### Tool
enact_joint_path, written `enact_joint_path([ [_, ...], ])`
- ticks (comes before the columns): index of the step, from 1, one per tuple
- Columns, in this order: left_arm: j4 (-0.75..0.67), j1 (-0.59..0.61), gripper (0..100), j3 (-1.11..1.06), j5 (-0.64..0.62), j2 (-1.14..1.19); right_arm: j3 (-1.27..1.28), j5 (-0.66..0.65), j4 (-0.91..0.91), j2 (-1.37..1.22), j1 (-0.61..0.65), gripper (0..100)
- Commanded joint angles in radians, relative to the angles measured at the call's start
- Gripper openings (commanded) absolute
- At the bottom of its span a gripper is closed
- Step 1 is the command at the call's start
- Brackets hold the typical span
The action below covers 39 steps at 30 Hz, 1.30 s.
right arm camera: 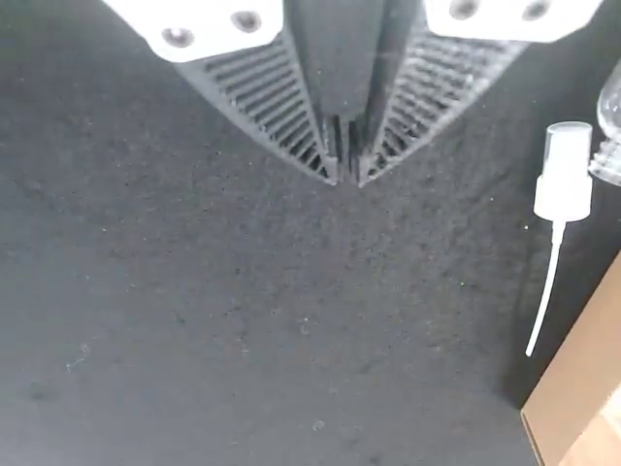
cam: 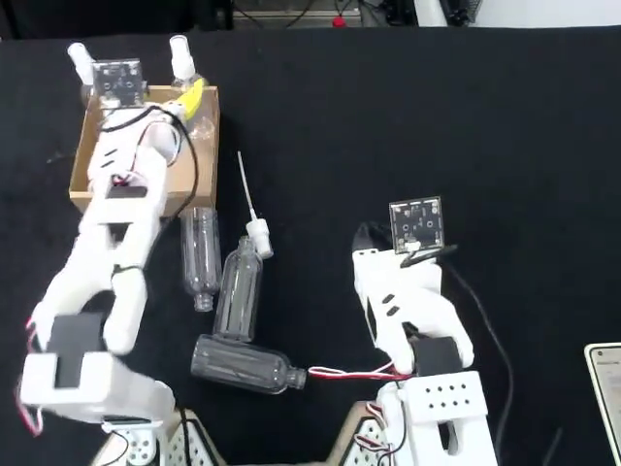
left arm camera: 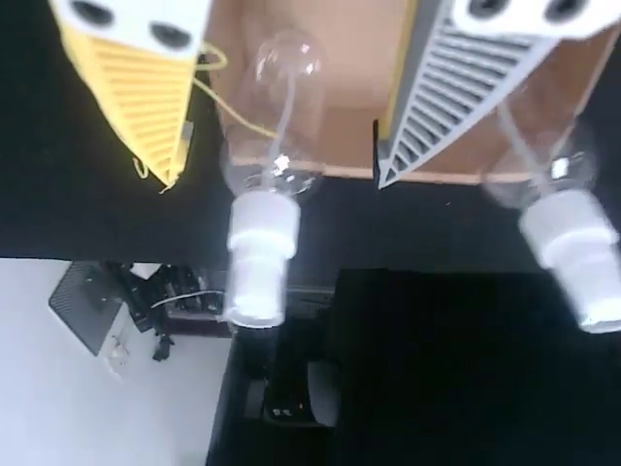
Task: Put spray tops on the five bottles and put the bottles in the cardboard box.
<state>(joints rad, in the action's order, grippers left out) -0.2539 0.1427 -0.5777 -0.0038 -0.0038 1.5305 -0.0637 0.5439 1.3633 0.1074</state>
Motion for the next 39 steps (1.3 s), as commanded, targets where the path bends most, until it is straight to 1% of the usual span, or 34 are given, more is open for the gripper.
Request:
enact_joint_path([
  [1, 0.305, 0.033, 30, -0.004, -0.003, -0.23, -0.007, 0.006, -0.026, 0.013, 0.014, 1.5],
  [3, 0.474, 0.042, 30, -0.004, -0.002, -0.321, -0.007, 0.008, -0.025, 0.013, 0.014, 1.5],
  [5, 0.614, 0.048, 30, -0.004, 0.012, -0.391, -0.005, 0.008, -0.025, 0.013, 0.014, 1.5],
  [6, 0.669, 0.059, 30, -0.007, 0.046, -0.423, -0.005, 0.008, -0.025, 0.013, 0.014, 1.5],
  [9, 0.783, 0.096, 30, -0.015, 0.221, -0.483, -0.005, 0.008, -0.023, 0.013, 0.014, 1.5],
  [11, 0.85, 0.105, 30, -0.016, 0.295, -0.503, -0.005, 0.008, -0.023, 0.013, 0.014, 1.5],
  [14, 0.97, 0.102, 30, -0.012, 0.279, -0.511, -0.005, 0.009, -0.023, 0.013, 0.014, 1.5],
  [18, 1.224, 0.07, 30, 0.033, 0.269, -0.516, -0.005, 0.009, -0.023, 0.013, 0.015, 1.5],
  [22, 1.475, 0.007, 30, 0.096, 0.313, -0.509, -0.005, 0.009, -0.023, 0.013, 0.015, 1.5],
  [25, 1.593, -0.064, 30, 0.099, 0.311, -0.516, -0.005, 0.009, -0.023, 0.013, 0.015, 1.5],
  [28, 1.646, -0.153, 30, 0.097, 0.313, -0.511, -0.005, 0.009, -0.023, 0.013, 0.015, 1.5],
  [32, 1.642, -0.288, 30, 0.054, 0.307, -0.516, -0.005, 0.006, -0.023, 0.013, 0.011, 1.5],
  [34, 1.614, -0.349, 30, 0.015, 0.305, -0.516, -0.005, 0.006, -0.023, 0.013, 0.011, 1.5],
  [39, 1.475, -0.429, 30, -0.102, 0.305, -0.516, -0.005, 0.003, -0.023, 0.013, 0.009, 1.5],
])
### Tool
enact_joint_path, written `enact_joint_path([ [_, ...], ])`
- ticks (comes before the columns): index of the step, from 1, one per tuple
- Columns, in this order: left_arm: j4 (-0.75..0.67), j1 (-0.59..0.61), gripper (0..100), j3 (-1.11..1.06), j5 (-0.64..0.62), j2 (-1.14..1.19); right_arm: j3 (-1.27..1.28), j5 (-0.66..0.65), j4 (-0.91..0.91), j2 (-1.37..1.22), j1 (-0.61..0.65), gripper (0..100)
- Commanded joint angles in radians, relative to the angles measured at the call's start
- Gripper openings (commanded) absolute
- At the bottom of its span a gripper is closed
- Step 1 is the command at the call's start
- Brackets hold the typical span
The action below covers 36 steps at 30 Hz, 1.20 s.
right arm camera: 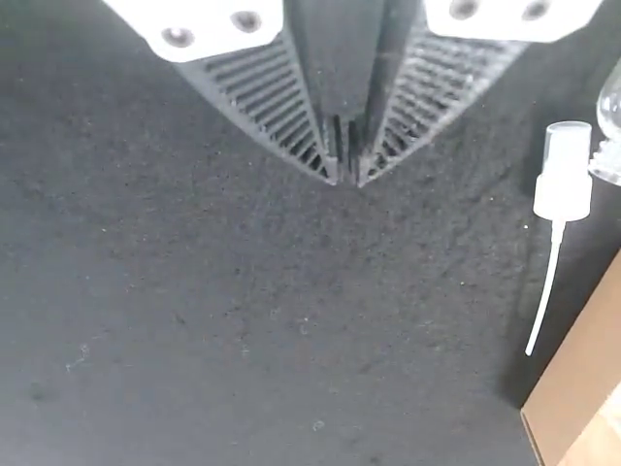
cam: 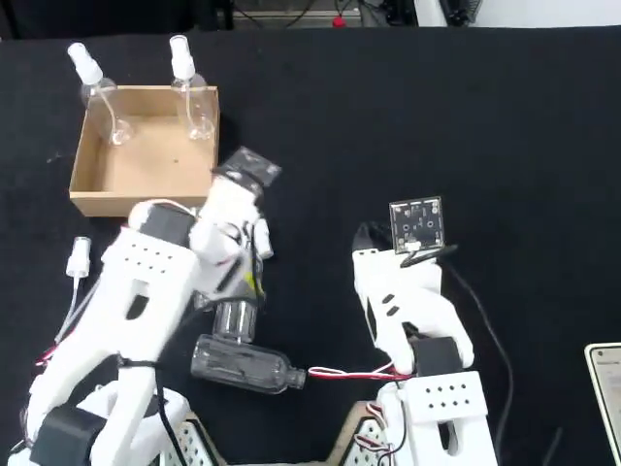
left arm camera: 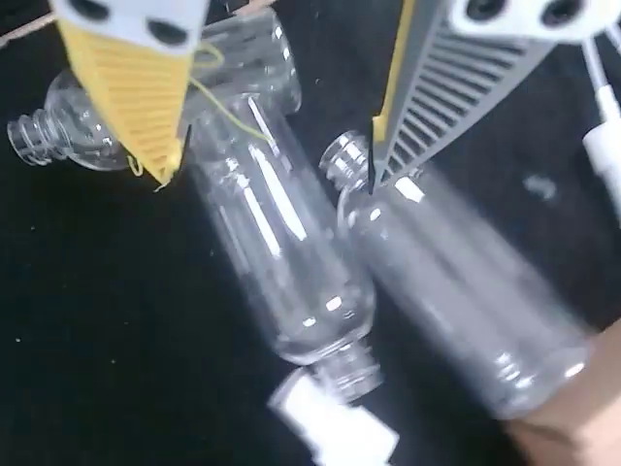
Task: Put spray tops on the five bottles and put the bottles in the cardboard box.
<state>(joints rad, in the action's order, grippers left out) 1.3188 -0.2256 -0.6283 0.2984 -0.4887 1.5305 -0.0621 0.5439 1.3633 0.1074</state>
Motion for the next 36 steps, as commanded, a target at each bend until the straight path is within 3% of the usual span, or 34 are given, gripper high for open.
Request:
enact_joint_path([
  [1, -0.123, -0.065, 30, -0.07, 0.003, -0.031, -0.005, 0.002, -0.023, 0.013, 0.009, 1.5],
  [13, -0.273, -0.002, 30, -0.131, 0.002, -0.02, -0.005, 0.002, -0.023, 0.013, 0.009, 1.5],
  [21, -0.4, -0.002, 30, -0.205, -0.187, -0.02, -0.008, 0.002, -0.025, 0.013, 0.009, 1.5],
  [36, -0.408, -0.015, 30, -0.28, -0.186, -0.018, -0.008, 0.002, -0.025, 0.013, 0.009, 1.5],
])
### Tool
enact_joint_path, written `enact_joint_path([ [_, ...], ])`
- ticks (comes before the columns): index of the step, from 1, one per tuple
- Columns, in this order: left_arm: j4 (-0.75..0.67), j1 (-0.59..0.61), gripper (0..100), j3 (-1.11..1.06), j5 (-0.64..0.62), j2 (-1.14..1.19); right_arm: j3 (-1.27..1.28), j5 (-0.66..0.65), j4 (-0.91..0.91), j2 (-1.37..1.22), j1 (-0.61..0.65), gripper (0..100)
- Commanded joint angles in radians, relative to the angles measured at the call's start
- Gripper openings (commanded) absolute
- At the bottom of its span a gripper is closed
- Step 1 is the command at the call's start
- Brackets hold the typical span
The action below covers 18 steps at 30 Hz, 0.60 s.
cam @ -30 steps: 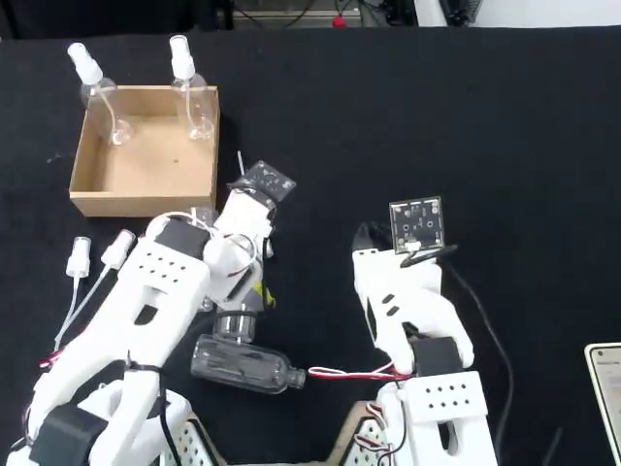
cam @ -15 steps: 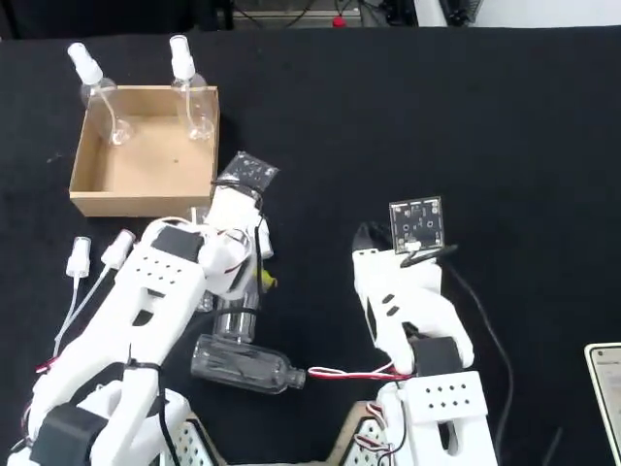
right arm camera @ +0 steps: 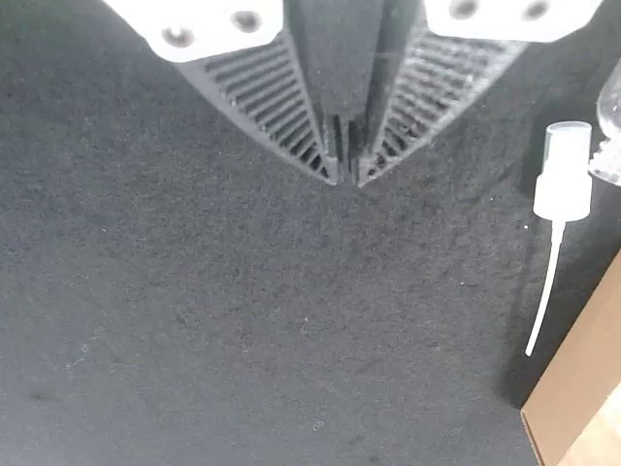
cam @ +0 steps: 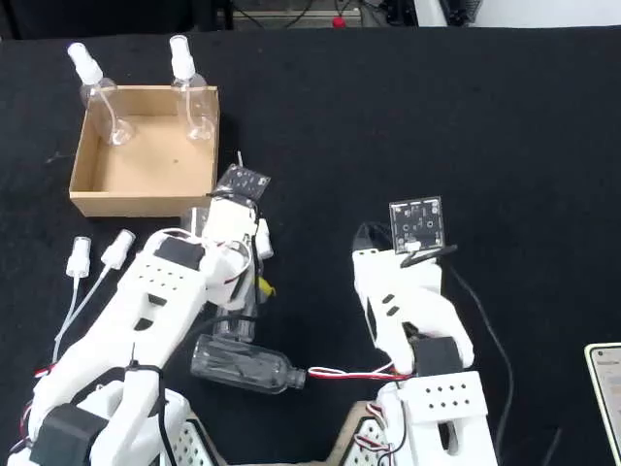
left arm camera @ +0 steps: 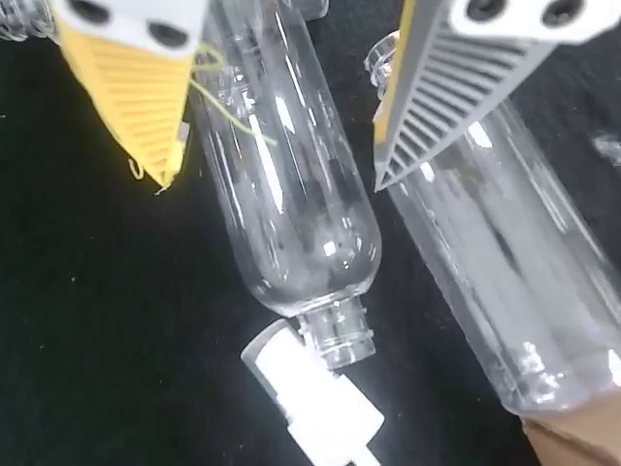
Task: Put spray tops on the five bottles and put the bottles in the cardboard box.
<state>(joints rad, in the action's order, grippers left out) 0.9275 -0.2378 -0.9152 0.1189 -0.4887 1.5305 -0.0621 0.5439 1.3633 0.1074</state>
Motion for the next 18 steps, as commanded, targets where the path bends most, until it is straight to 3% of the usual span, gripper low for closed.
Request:
enact_joint_path([
  [1, -0.017, -0.002, 30, 0.007, -0.006, -0.018, -0.008, 0.002, -0.025, 0.013, 0.009, 1.5],
  [10, -0.138, -0.002, 30, -0.059, -0.008, -0.017, -0.007, 0.002, -0.021, 0.013, 0.009, 1.5],
  [18, -0.158, -0.004, 30, -0.062, -0.006, -0.017, -0.007, 0.002, -0.02, 0.013, 0.009, 1.5],
])
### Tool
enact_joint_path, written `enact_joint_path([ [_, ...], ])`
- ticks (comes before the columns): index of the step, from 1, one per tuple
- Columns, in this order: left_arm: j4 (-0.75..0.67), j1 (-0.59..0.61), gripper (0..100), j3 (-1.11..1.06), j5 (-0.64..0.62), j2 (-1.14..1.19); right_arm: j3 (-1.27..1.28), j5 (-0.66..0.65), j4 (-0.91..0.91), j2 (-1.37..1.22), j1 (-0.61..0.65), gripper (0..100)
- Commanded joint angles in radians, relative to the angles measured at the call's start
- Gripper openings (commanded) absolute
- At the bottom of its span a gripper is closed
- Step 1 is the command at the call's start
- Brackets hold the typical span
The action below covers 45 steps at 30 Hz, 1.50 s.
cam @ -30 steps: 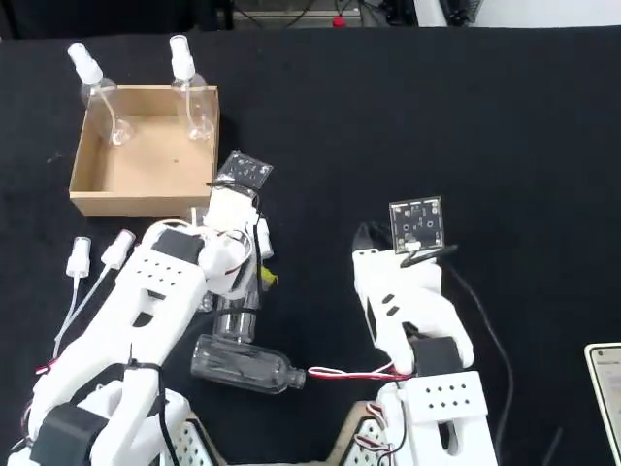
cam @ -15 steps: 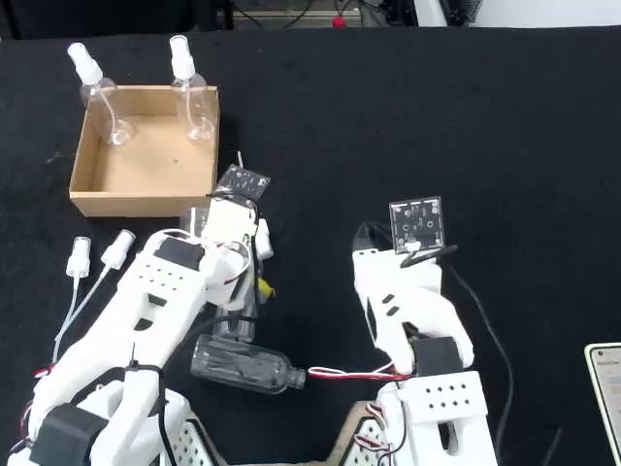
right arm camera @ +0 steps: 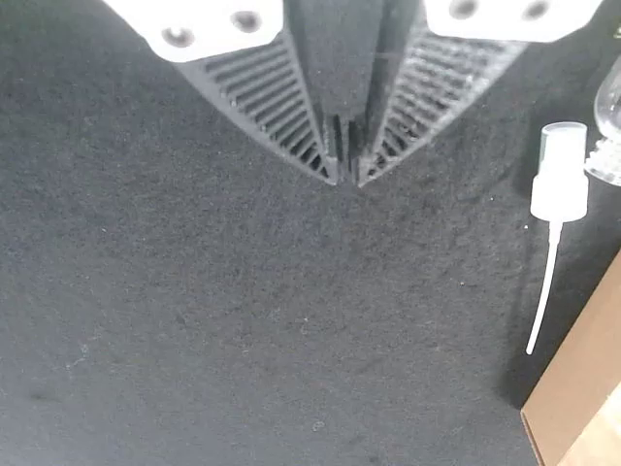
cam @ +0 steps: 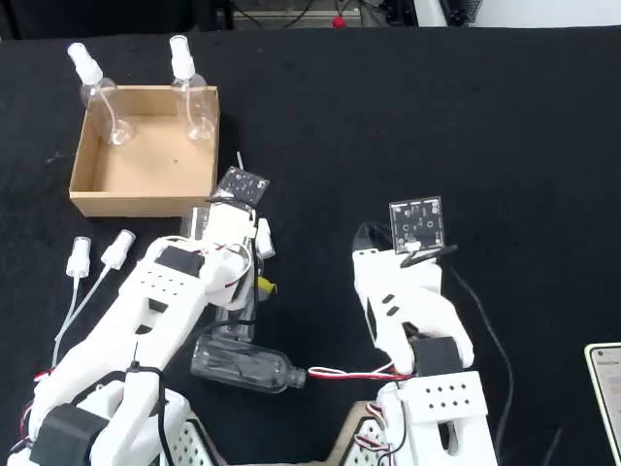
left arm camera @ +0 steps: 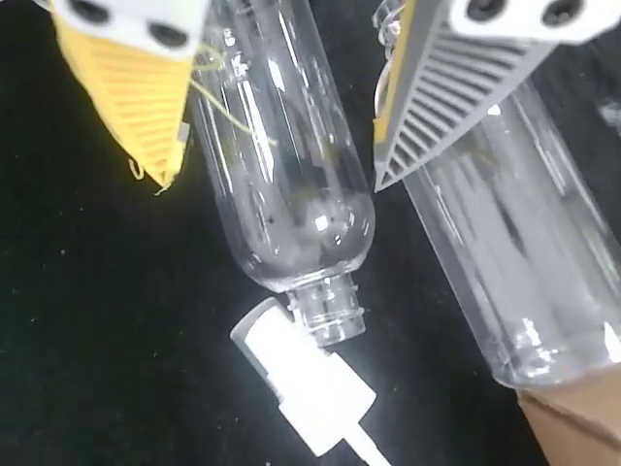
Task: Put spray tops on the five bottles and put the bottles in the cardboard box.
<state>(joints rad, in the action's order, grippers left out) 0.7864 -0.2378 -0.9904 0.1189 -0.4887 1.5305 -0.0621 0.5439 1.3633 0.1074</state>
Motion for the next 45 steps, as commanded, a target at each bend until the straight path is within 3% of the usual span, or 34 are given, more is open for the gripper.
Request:
enact_joint_path([
  [1, -0.017, -0.004, 30, 0.016, -0.006, -0.017, -0.007, 0.002, -0.02, 0.013, 0.009, 1.5],
  [12, 0.204, 0.005, 30, 0.295, -0.011, 0.232, -0.007, 0.002, -0.02, 0.013, 0.009, 1.5],
  [28, 0.155, 0.008, 30, 0.354, -0.003, 0.298, -0.007, 0.002, -0.02, 0.013, 0.009, 1.5],
  [32, 0.149, -0.004, 30, 0.349, 0.083, 0.298, -0.007, 0.002, -0.02, 0.013, 0.009, 1.5],
  [45, 0.104, 0.013, 30, 0.375, 0.094, 0.347, -0.007, 0.002, -0.02, 0.013, 0.009, 1.5],
])
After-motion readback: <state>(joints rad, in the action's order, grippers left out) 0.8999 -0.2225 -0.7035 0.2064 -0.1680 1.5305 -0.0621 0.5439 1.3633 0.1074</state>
